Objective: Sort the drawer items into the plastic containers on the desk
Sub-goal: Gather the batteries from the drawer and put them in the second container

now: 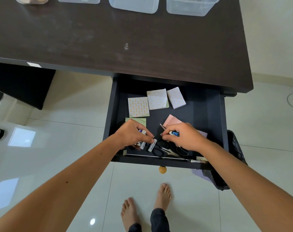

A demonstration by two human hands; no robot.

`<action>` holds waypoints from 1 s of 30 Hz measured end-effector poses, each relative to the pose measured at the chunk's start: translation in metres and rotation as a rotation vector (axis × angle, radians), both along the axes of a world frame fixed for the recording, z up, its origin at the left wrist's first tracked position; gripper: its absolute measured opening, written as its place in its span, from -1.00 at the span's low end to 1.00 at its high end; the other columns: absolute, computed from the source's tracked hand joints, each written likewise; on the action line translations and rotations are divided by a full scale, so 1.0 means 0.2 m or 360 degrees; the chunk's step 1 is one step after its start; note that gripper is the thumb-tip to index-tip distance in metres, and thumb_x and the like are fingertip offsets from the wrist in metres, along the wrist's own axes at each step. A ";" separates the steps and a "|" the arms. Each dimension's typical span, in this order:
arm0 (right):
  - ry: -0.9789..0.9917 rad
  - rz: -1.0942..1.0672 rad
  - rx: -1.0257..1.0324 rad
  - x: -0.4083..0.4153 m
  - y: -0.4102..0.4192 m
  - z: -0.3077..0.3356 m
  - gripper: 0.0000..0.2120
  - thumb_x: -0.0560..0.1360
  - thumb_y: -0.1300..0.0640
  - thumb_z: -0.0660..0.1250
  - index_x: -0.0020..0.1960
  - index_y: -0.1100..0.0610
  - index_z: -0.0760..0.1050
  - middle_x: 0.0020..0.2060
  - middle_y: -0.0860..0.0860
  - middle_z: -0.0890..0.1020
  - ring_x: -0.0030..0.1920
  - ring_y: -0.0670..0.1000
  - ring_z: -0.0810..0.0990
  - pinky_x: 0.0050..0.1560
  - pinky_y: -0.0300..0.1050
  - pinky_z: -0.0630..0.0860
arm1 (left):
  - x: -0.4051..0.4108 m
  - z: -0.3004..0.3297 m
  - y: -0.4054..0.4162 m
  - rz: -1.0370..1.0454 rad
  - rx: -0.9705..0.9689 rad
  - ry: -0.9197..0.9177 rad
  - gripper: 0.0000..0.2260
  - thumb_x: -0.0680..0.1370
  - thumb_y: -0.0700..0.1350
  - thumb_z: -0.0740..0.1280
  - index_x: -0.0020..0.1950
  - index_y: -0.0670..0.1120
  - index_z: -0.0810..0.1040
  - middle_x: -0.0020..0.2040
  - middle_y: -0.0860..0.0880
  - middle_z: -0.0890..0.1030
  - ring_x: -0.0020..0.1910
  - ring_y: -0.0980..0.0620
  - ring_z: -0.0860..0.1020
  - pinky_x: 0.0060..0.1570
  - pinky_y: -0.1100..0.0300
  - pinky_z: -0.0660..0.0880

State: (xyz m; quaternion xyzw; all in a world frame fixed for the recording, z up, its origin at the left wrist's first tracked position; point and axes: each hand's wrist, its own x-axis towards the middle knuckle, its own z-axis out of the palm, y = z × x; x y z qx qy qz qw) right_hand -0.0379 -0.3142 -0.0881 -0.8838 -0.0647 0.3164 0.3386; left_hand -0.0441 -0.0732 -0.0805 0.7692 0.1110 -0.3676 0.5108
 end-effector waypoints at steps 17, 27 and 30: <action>-0.0518 -0.0029 -0.0189 0.04 0.01 -0.05 -0.79 0.50 -0.01 0.58 0.06 0.03 0.67 -0.08 -0.06 0.66 -0.08 -0.07 0.61 -0.24 -0.37 0.39 | 0.02 0.01 0.00 -0.0079 0.0109 -0.0071 -0.86 0.38 -0.11 0.68 -0.12 -0.05 0.80 -0.12 -0.01 0.73 -0.08 -0.01 0.69 -0.19 0.23 0.66; -0.0094 -0.0387 0.0211 0.07 -0.03 -0.01 -0.74 0.51 0.12 0.58 0.18 -0.05 0.73 -0.19 -0.09 0.73 -0.28 -0.12 0.70 -0.15 -0.14 0.67 | 0.04 0.00 0.00 -0.0105 0.0152 -0.0078 -0.78 0.38 -0.10 0.68 -0.02 -0.08 0.78 -0.06 -0.03 0.71 -0.08 0.03 0.68 -0.29 0.34 0.60; 0.0188 -0.0493 0.0469 0.07 -0.03 0.01 -0.80 0.55 0.18 0.53 0.12 -0.05 0.74 -0.28 0.02 0.73 -0.30 -0.10 0.66 -0.16 -0.13 0.59 | 0.04 -0.01 0.00 -0.0106 0.0177 -0.0093 -0.76 0.38 -0.10 0.68 0.00 -0.08 0.78 -0.03 -0.03 0.71 -0.05 0.04 0.67 -0.25 0.31 0.57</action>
